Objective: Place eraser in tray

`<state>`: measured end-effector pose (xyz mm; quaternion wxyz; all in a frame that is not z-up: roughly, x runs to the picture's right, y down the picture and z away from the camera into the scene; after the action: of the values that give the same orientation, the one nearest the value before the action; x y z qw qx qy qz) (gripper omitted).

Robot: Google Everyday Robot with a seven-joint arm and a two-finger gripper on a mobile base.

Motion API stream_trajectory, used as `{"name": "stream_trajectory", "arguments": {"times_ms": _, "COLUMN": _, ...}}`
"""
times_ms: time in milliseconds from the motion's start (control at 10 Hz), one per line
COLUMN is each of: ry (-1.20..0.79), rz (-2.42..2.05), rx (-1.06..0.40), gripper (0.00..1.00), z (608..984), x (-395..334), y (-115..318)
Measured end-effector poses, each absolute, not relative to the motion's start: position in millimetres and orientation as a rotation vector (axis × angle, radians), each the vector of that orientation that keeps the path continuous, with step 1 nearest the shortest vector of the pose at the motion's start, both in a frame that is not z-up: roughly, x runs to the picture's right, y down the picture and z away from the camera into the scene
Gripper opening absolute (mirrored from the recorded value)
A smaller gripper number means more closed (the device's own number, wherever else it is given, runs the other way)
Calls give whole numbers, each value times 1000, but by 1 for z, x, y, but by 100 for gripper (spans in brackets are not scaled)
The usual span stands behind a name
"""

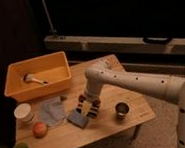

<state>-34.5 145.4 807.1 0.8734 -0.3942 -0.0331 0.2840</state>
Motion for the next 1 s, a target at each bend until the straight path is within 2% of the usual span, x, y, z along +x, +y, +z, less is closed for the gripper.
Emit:
{"name": "stream_trajectory", "arguments": {"times_ms": 400, "ry": -42, "rz": 584, "rx": -853, "gripper": 80, "z": 818, "x": -35, "y": 156}}
{"name": "stream_trajectory", "arguments": {"times_ms": 1000, "ry": 25, "rz": 601, "rx": -883, "gripper": 80, "z": 798, "x": -7, "y": 182}}
